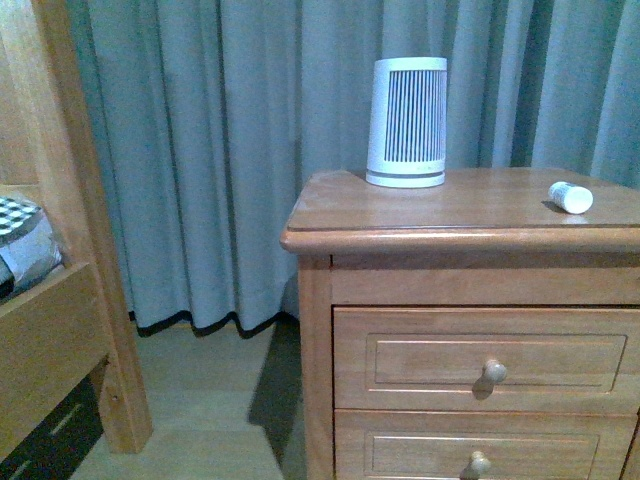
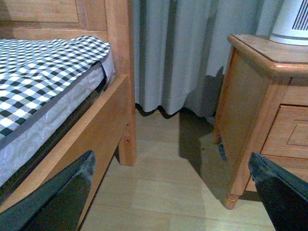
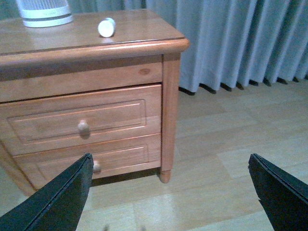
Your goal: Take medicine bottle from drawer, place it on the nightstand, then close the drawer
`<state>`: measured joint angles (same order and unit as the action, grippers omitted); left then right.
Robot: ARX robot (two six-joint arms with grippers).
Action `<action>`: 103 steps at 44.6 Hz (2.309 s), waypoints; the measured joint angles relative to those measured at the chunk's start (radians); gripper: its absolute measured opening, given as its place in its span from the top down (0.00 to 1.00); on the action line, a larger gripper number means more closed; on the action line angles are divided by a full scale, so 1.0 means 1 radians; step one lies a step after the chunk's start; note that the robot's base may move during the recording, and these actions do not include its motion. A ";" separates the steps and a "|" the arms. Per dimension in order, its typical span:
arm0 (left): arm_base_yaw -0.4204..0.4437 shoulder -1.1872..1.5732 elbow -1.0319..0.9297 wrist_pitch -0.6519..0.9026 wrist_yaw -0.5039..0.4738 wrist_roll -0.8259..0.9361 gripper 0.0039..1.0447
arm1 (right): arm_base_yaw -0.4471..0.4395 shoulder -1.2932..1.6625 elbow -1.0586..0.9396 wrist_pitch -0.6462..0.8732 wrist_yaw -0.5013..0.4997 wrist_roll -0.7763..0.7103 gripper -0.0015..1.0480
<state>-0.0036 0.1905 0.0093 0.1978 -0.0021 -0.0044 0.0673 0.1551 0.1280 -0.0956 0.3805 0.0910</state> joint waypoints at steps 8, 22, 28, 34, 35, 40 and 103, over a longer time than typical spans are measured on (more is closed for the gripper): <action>0.000 0.000 0.000 0.000 0.000 0.000 0.06 | 0.040 -0.031 -0.017 -0.005 0.010 0.014 0.07; 0.000 0.000 0.000 0.000 0.000 0.000 0.06 | -0.060 -0.105 -0.071 0.088 -0.378 -0.069 0.44; 0.000 0.000 0.000 0.000 0.000 0.000 0.06 | -0.064 -0.124 -0.096 0.092 -0.378 -0.081 0.66; 0.000 0.000 0.000 0.000 0.000 0.000 0.06 | -0.064 -0.145 -0.113 0.093 -0.380 -0.084 0.87; 0.000 0.000 0.000 0.000 0.000 0.000 0.06 | -0.065 -0.146 -0.113 0.093 -0.379 -0.085 0.90; 0.000 0.000 0.000 0.000 0.000 0.000 0.06 | -0.065 -0.148 -0.113 0.093 -0.380 -0.087 0.97; 0.000 -0.184 0.000 -0.196 0.002 0.000 0.06 | -0.065 -0.149 -0.113 0.093 -0.381 -0.088 0.07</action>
<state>-0.0036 0.0063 0.0093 0.0021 -0.0006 -0.0040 0.0025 0.0059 0.0147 -0.0025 -0.0002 0.0029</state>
